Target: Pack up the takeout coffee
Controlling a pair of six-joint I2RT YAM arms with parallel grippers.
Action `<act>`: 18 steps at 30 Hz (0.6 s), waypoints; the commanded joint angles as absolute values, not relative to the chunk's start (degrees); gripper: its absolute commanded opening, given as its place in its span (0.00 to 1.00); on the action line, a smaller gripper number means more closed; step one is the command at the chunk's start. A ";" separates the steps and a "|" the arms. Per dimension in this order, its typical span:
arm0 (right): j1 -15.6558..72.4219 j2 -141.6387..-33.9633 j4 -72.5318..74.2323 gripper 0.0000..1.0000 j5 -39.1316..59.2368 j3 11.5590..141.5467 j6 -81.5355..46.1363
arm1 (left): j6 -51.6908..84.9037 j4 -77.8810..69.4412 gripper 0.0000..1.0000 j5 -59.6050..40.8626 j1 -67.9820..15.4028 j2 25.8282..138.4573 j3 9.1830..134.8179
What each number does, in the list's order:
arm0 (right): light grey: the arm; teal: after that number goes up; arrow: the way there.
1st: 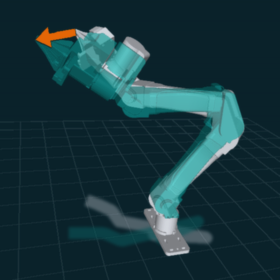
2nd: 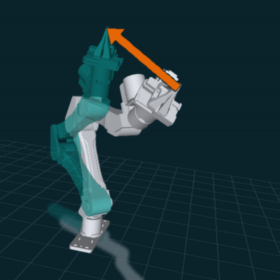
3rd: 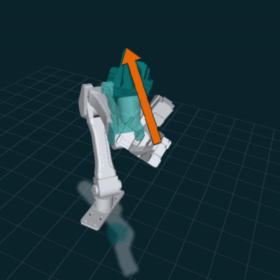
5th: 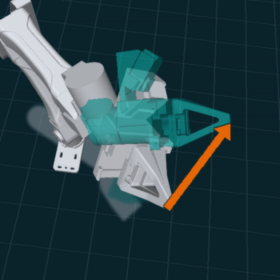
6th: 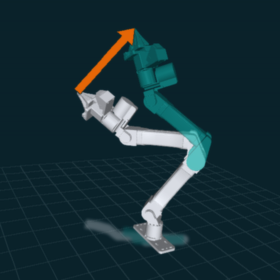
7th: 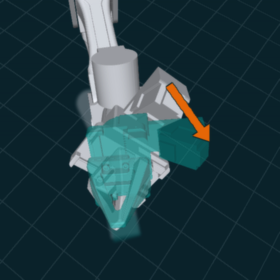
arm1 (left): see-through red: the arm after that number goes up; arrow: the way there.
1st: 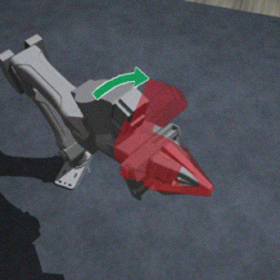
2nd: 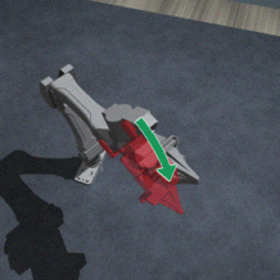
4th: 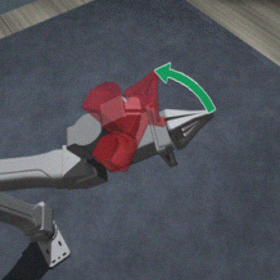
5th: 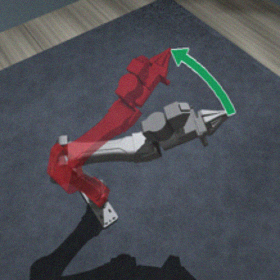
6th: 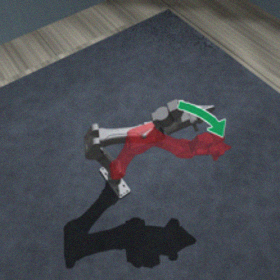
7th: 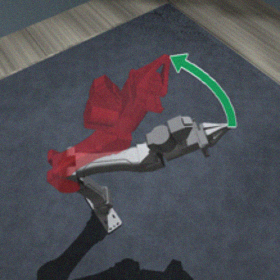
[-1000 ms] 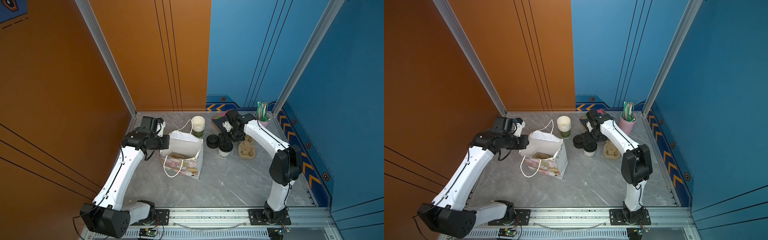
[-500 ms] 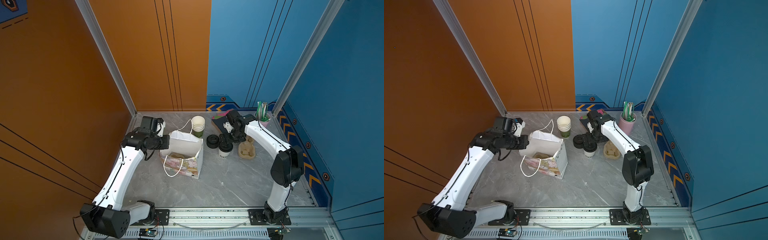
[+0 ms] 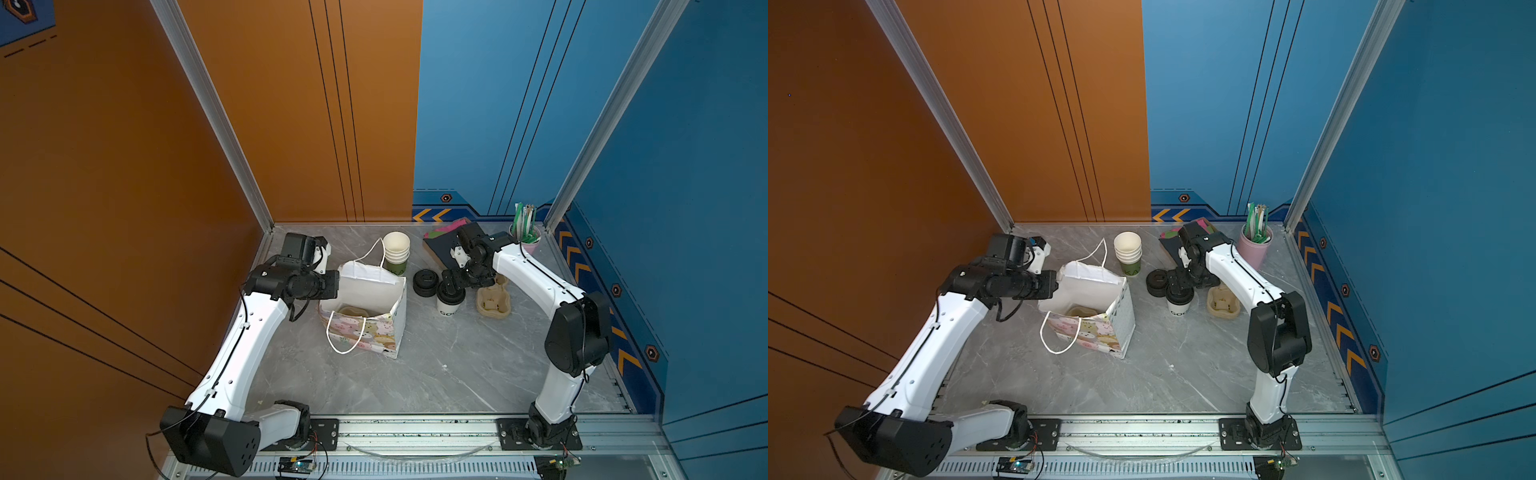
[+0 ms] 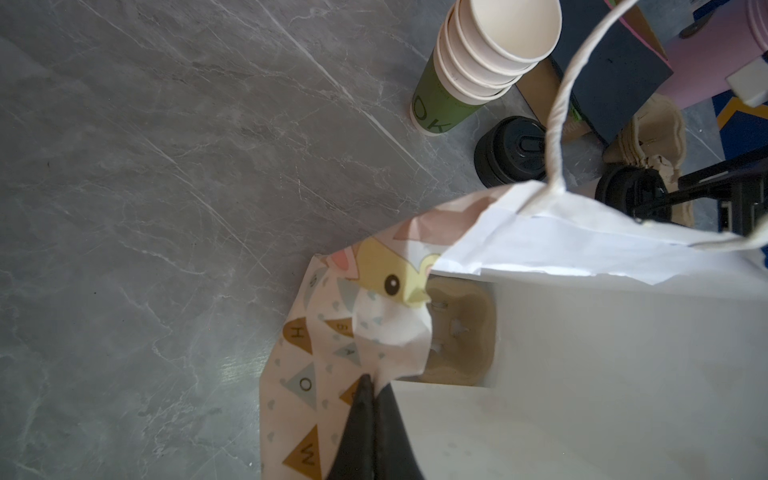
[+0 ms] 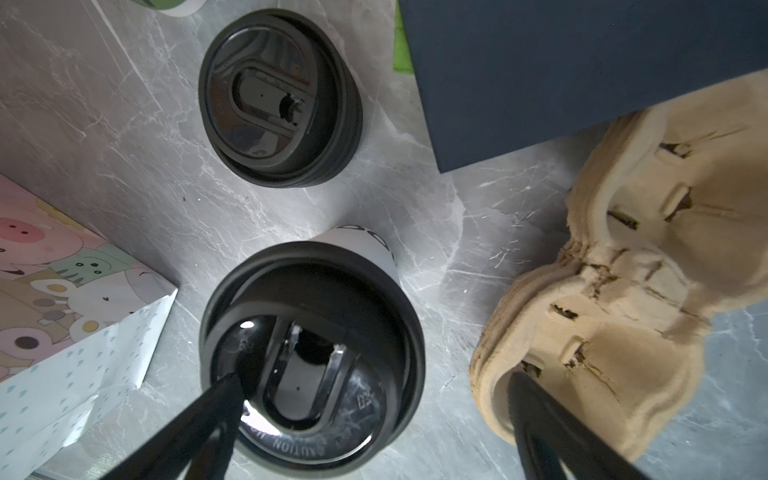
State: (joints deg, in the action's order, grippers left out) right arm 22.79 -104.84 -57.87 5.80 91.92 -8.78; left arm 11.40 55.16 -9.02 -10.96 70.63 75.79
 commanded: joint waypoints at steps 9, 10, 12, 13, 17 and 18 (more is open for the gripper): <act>22.41 -105.37 -60.66 1.00 0.73 83.38 -8.17 | 10.02 56.56 0.00 -7.80 -11.43 70.92 74.62; 22.41 -105.30 -60.57 1.00 0.47 82.81 -8.17 | 10.02 56.51 0.00 -7.80 -11.47 70.90 74.64; 22.41 -105.32 -60.50 1.00 0.01 81.99 -8.28 | 10.07 56.51 0.00 -7.81 -11.51 70.99 74.62; 22.47 -105.36 -60.47 1.00 0.00 81.75 -8.37 | 10.02 56.49 0.00 -7.84 -11.43 70.98 74.62; 22.50 -105.41 -60.47 1.00 -0.41 81.21 -8.40 | 10.02 56.52 0.00 -7.90 -11.43 70.90 74.53; 22.50 -105.53 -60.47 1.00 -0.61 81.21 -8.39 | 10.02 56.47 0.00 -7.86 -11.44 70.82 74.53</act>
State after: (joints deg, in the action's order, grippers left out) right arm 22.79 -101.25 -52.29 5.80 85.80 -9.04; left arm 11.38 55.13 -9.02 -10.96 70.63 75.75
